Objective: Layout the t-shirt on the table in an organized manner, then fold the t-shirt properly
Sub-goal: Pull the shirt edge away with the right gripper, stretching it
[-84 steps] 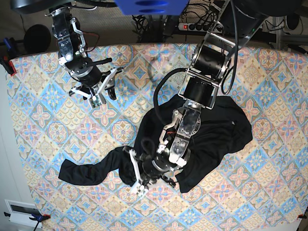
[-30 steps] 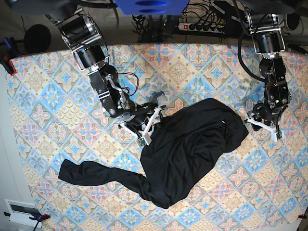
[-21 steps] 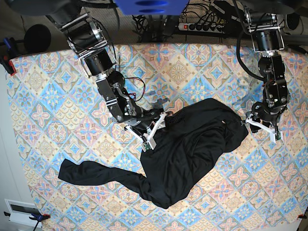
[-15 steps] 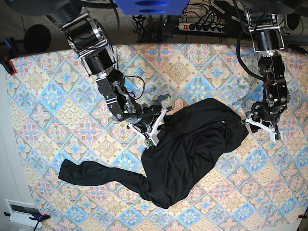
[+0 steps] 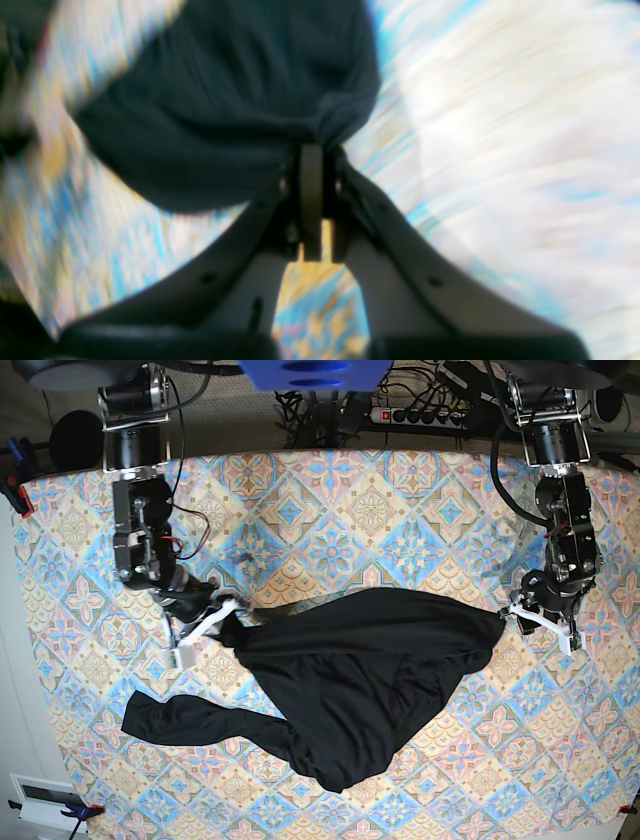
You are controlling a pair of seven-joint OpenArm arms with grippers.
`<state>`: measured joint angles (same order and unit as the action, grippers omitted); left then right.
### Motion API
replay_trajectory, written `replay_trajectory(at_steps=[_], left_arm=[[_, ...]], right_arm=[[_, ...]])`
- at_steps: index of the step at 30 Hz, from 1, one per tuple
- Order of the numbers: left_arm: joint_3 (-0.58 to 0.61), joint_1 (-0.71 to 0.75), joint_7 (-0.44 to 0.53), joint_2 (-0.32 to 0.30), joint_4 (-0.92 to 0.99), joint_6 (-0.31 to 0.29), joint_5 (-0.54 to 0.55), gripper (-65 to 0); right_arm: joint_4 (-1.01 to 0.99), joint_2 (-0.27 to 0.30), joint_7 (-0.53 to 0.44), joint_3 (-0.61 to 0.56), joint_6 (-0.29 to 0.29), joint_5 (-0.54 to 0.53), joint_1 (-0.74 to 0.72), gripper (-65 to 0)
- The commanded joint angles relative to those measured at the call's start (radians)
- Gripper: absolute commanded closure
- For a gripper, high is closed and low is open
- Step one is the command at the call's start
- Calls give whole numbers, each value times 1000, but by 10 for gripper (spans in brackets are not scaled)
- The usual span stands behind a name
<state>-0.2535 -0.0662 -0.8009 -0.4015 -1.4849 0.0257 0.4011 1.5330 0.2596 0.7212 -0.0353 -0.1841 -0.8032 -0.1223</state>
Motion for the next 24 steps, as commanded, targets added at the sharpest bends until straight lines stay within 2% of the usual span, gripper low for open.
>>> replay_trajectory(at_steps=[1, 4, 9, 14, 17, 19, 24], left_arm=[[-4, -17, 21, -17, -20, 1, 5, -286], [-2, -17, 21, -17, -20, 1, 5, -286], [69, -16, 21, -17, -20, 1, 5, -286], [127, -19, 21, -1, -20, 1, 3, -286], [136, -24, 21, 29, -20, 1, -6, -286], [139, -27, 21, 51, -20, 1, -6, -286], [257, -77, 21, 65, -16, 1, -6, -286]], right_arm=[[44, 39, -35, 47, -18, -54, -20, 0], [70, 117, -31, 180, -53, -169, 33, 0], [103, 235, -30, 378, -67, -316, 121, 0], [134, 338, -30, 604, -142, -437, 243, 0], [134, 367, -33, 736, -145, -500, 322, 0], [136, 367, -35, 803, -147, -525, 362, 0], [136, 367, -33, 835, -147, -529, 398, 0]])
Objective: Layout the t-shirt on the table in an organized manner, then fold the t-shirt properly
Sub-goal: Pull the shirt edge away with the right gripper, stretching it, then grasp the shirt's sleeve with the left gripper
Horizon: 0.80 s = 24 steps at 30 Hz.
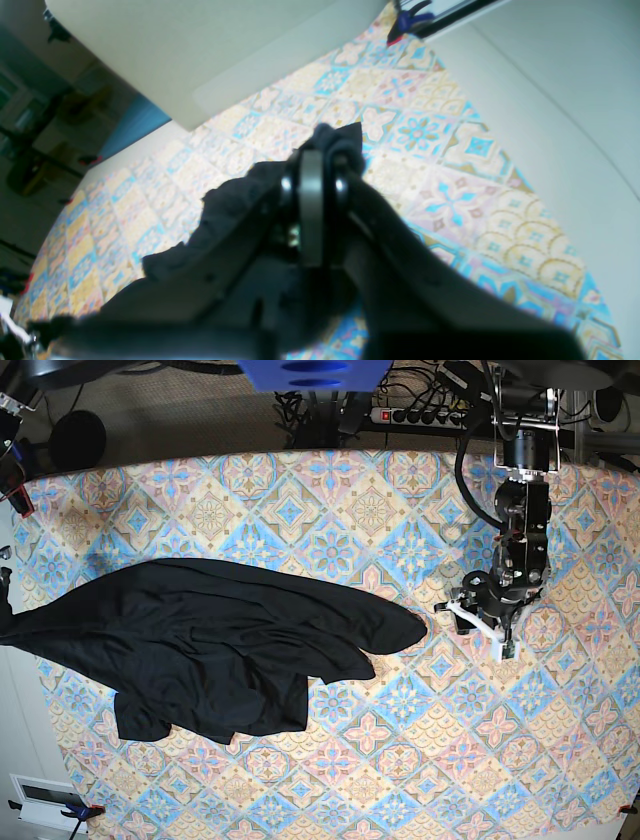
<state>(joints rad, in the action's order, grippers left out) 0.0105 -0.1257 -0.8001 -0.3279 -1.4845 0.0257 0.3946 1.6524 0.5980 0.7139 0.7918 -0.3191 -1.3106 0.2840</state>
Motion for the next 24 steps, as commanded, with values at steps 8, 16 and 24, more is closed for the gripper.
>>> replay_trajectory(at_steps=[8, 16, 24], left_arm=[[72, -171, 61, 94, 107, 3, -3, -288], [346, -248, 60, 112, 296, 3, -3, -288], [444, -214, 60, 46, 310, 1, 11, -106]], right_arm=[[10, 24, -23, -5, -8, -19, -10, 0], [10, 23, -26, -76, -8, -17, -16, 0], [12, 21, -23, -87, -8, 41, -16, 0]])
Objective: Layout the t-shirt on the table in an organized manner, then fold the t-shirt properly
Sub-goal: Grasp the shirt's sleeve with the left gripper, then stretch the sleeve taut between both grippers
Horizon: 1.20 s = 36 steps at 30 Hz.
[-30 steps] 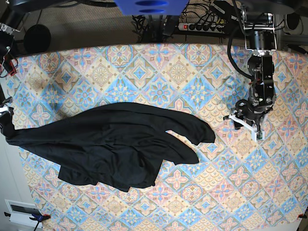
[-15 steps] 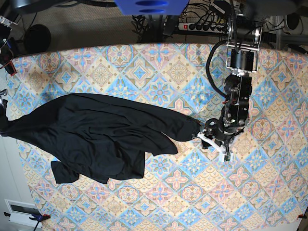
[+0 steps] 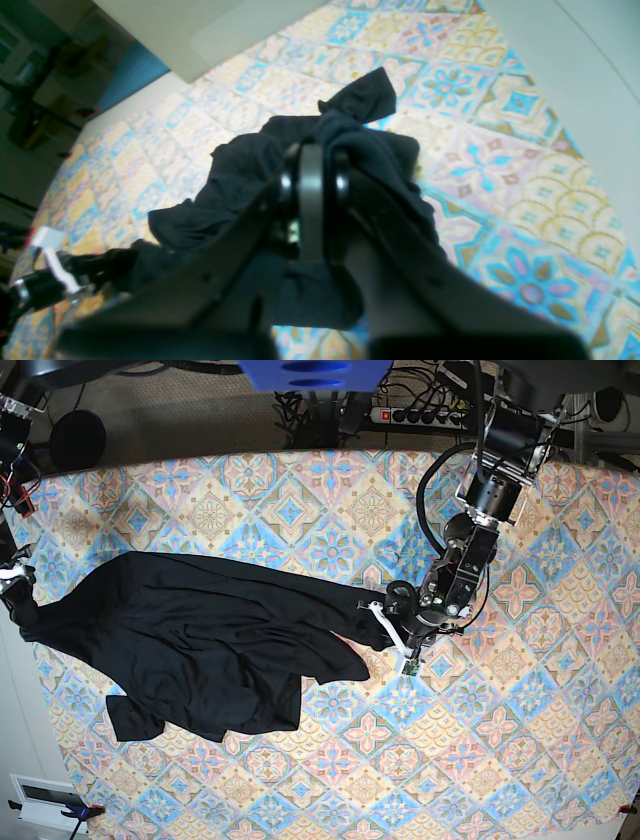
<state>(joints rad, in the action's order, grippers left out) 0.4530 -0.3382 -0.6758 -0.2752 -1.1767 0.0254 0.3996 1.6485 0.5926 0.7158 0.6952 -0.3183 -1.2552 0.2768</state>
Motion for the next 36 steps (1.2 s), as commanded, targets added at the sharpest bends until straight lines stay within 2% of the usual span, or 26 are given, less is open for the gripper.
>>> replay_trajectory(at_steps=[1, 2, 7, 9, 11, 18, 21, 24, 27, 30, 32, 36], left_arm=[[7, 8, -65, -17, -10, 1, 8, -47], [2, 38, -66, -32, -41, 1, 8, 0], [-43, 224, -117, -121, -355, 1, 8, 0], [-76, 302, -140, -149, -478, 1, 8, 0], [-125, 393, -154, -178, -579, 1, 8, 0], [-311, 716, -160, -236, -860, 1, 8, 0], [-359, 798, -157, -270, -872, -2, 14, 0], [-422, 858, -155, -321, -868, -52, 55, 0], [-486, 884, -158, -356, -865, -95, 84, 0], [-529, 884, -158, -375, -863, -104, 78, 0], [-543, 884, -158, -391, -863, -104, 78, 0], [-544, 879, -158, -411, -863, -104, 78, 0]], right_arm=[[15, 26, -25, 4, -9, -7, -9, 0], [14, 26, -26, -10, -9, 7, -11, 0], [14, 23, -31, -50, -9, 91, -11, 0], [14, -3, -31, -52, -9, 104, -11, 0], [14, -24, -29, -50, -9, 104, -11, 0], [-40, -29, -25, -52, -9, 104, -49, 0], [-51, -29, -25, -52, -9, 104, -50, 0], [-61, -29, -29, -50, -9, 105, -52, 0], [-84, -29, -31, -49, -9, 105, -52, 0], [-100, -29, -31, -47, -8, 114, -52, 0], [-100, -29, -29, -44, -8, 159, -52, 0], [-87, -32, -25, -44, -8, 345, -52, 0]])
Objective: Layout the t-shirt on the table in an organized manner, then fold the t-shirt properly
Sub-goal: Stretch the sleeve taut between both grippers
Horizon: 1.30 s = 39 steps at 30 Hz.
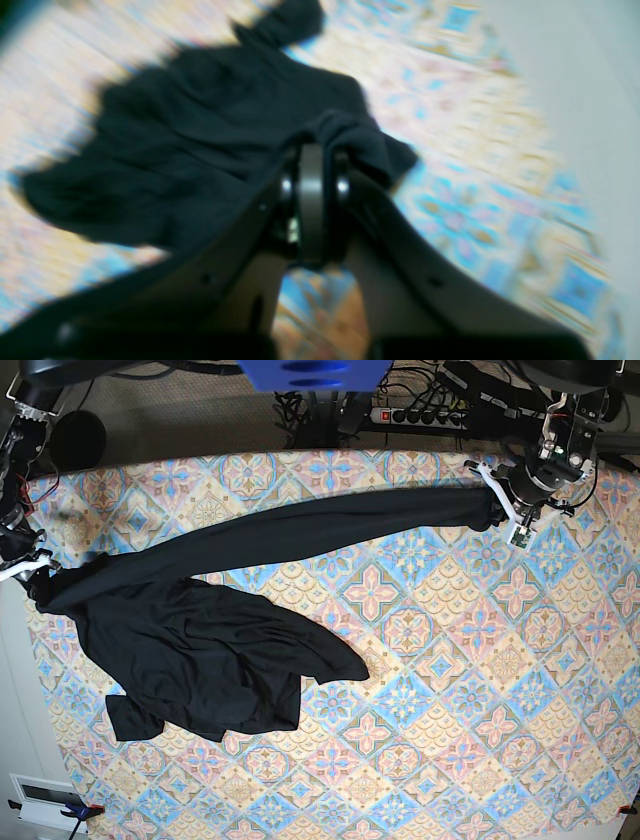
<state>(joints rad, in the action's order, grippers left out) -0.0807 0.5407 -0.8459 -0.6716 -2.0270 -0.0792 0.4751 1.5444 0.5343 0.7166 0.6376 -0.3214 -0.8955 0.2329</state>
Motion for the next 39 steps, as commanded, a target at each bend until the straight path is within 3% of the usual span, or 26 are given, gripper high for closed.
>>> replay_trajectory(at_steps=[1, 9, 16, 19, 25, 31, 39], left_arm=[[-11, 0, 12, -15, -13, 0, 3, 0], [-12, 5, 10, -43, -13, 0, 1, 0], [-66, -3, 20, -29, -19, 0, 7, 0], [-118, 3, 93, 8, -21, 0, 7, 0], [-182, 2, 192, 13, -18, 0, 4, 0], [-170, 12, 187, 13, -13, 0, 3, 0], [-116, 19, 92, 10, -13, 0, 1, 0]], right_arm=[[17, 25, -25, 14, -5, 17, -8, 0], [18, -62, -24, 80, -5, 209, -8, 0], [97, -90, -24, 98, -5, 207, 0, 0], [129, -90, -24, 113, -5, 207, 32, 0], [136, -90, -24, 167, -5, 207, 49, 0], [150, -90, 19, 169, -5, 207, 87, 0], [179, -127, 42, 169, -6, 207, 130, 0]])
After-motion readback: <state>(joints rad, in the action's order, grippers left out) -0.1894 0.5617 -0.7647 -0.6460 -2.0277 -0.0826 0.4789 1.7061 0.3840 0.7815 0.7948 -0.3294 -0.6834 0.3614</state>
